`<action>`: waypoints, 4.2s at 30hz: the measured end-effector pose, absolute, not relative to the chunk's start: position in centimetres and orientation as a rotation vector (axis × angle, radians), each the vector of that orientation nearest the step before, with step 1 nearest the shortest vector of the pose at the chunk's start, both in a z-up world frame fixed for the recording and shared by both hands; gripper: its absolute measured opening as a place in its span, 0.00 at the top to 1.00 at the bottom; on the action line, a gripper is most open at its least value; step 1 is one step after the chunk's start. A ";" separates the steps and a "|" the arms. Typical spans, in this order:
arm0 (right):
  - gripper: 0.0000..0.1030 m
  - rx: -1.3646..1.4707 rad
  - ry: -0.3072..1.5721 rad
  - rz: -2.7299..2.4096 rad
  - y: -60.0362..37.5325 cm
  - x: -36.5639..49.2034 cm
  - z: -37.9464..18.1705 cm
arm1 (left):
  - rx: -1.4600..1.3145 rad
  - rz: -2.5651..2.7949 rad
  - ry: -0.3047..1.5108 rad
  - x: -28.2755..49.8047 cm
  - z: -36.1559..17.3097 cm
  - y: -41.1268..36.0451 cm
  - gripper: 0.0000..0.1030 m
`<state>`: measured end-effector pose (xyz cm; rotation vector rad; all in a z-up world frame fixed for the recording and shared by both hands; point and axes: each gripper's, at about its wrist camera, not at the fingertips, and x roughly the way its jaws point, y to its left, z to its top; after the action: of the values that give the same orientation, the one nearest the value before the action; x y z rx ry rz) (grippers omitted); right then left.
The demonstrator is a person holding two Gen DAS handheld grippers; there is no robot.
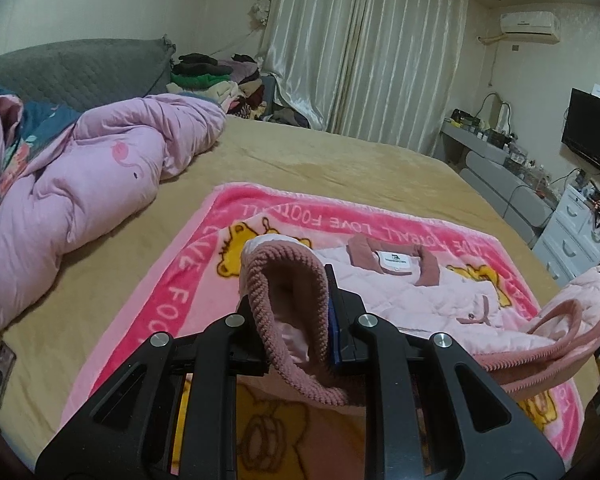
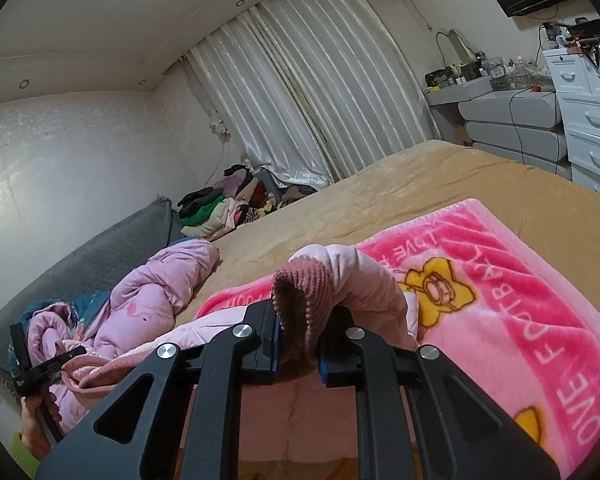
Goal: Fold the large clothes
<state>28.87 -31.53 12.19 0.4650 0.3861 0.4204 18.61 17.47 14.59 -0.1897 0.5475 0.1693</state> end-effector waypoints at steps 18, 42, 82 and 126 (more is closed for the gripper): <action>0.88 0.447 0.424 0.340 -29.9 36.3 9.7 | -0.182 0.199 0.537 23.4 12.1 18.1 0.85; 0.88 0.368 0.571 0.158 -26.4 46.0 2.3 | -0.239 0.176 0.445 27.1 6.8 18.7 0.31; 0.05 0.264 0.668 0.228 -25.8 44.6 1.5 | -0.330 0.012 0.811 28.2 -3.3 21.7 0.13; 0.86 0.261 0.605 0.112 -27.7 41.3 -1.5 | -0.255 0.096 0.675 28.1 -1.6 20.6 0.79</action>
<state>41.25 -27.66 -1.52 0.2607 0.6052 0.1122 28.11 20.59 -1.60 -0.2546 0.6751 0.0961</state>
